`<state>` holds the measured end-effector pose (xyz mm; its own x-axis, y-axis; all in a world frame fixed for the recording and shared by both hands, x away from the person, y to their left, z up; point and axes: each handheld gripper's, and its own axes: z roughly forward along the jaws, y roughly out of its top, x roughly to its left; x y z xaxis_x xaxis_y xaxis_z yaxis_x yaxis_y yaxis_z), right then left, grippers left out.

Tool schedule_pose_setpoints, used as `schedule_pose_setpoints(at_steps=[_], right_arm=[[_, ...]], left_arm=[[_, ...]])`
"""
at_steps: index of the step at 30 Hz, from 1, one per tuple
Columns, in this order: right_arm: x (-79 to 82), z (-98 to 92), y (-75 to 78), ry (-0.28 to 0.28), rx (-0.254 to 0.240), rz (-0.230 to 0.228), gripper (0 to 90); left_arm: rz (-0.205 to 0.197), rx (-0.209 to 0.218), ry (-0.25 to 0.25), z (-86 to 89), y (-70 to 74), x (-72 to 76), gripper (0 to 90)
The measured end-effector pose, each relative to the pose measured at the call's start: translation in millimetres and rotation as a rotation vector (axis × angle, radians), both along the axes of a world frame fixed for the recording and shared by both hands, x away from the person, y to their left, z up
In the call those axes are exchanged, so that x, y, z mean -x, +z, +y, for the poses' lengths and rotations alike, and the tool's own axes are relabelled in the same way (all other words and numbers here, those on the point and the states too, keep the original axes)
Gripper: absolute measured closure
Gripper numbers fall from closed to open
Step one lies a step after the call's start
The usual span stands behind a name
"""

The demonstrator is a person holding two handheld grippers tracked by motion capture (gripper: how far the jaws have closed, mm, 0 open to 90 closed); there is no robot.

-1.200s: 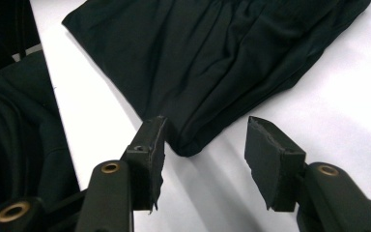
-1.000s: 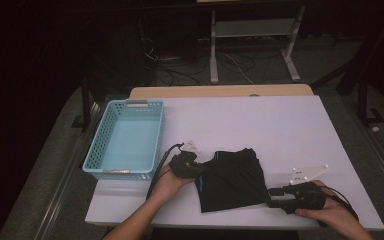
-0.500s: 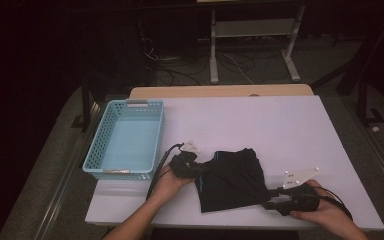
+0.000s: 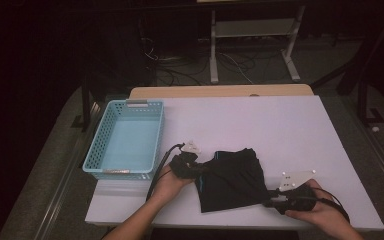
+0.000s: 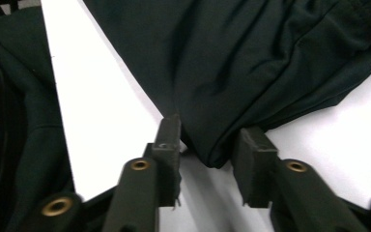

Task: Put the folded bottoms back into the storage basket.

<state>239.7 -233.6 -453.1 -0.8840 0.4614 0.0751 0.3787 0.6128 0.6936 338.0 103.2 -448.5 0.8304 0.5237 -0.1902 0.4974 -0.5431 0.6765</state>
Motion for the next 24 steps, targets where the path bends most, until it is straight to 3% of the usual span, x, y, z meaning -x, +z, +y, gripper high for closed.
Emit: schedule_pose_setpoints(at_steps=[6,11,14,24], right_arm=[[-2.2,1.8,2.4,-0.005,-0.002,0.018,77.2],[-4.8,3.9,8.0,-0.004,-0.011,0.041,78.8],[-8.6,3.7,13.6,-0.007,-0.045,0.060,79.2],[-23.4,9.4,30.2,-0.001,-0.126,0.035,79.3]], left_arm=[[-0.006,0.001,-0.005,-0.6,3.4,-0.2,78.3],[-0.009,0.008,-0.017,-1.0,9.0,-0.9,78.5],[-0.005,0.020,-0.022,-2.0,13.6,-3.5,78.6],[-0.039,0.063,-0.065,-7.9,36.1,-12.2,79.2]])
